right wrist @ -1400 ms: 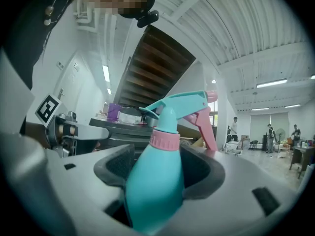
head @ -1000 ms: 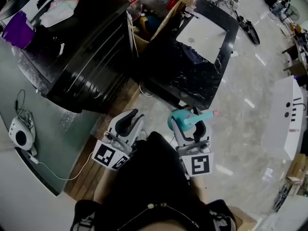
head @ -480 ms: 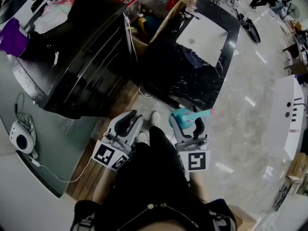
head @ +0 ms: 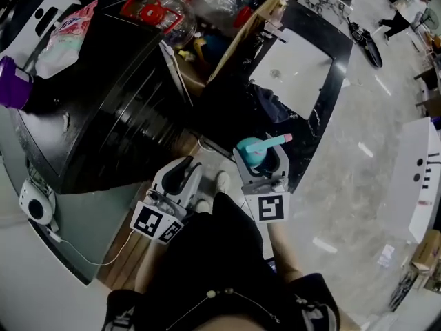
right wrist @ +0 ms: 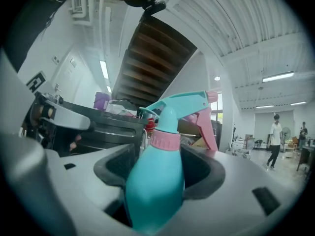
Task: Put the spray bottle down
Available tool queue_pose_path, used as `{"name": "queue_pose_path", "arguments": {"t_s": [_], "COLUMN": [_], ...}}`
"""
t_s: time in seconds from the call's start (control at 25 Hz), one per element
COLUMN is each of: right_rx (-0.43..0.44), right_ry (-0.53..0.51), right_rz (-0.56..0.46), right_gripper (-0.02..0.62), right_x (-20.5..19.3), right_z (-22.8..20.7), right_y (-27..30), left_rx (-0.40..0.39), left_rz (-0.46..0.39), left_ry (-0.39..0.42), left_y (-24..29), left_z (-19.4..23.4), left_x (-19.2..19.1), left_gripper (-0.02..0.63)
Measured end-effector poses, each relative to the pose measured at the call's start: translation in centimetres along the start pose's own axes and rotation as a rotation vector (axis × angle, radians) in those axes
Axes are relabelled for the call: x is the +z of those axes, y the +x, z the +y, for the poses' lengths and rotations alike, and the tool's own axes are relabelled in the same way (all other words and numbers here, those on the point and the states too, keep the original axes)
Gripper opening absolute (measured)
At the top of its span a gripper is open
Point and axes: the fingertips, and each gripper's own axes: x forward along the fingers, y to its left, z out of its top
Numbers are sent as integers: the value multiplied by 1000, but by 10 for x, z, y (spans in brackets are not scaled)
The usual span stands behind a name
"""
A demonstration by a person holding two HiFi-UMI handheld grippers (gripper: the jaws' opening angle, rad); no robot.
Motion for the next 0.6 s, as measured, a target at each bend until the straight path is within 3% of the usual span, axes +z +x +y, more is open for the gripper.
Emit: {"name": "queue_pose_path", "arguments": {"t_s": [0.2, 0.6], "right_rx": [-38, -39], "right_ry": [47, -17], "right_rz": [-42, -91], "right_gripper": [296, 295], "right_x": [-15, -44], "right_z": [-46, -87], "right_y": [60, 163], "left_rx": [59, 141], "left_rz": [24, 74], "left_ry": [-5, -50], "left_y": [27, 68], "left_z": [15, 33], "left_x": [-2, -14], "left_gripper": [94, 94]}}
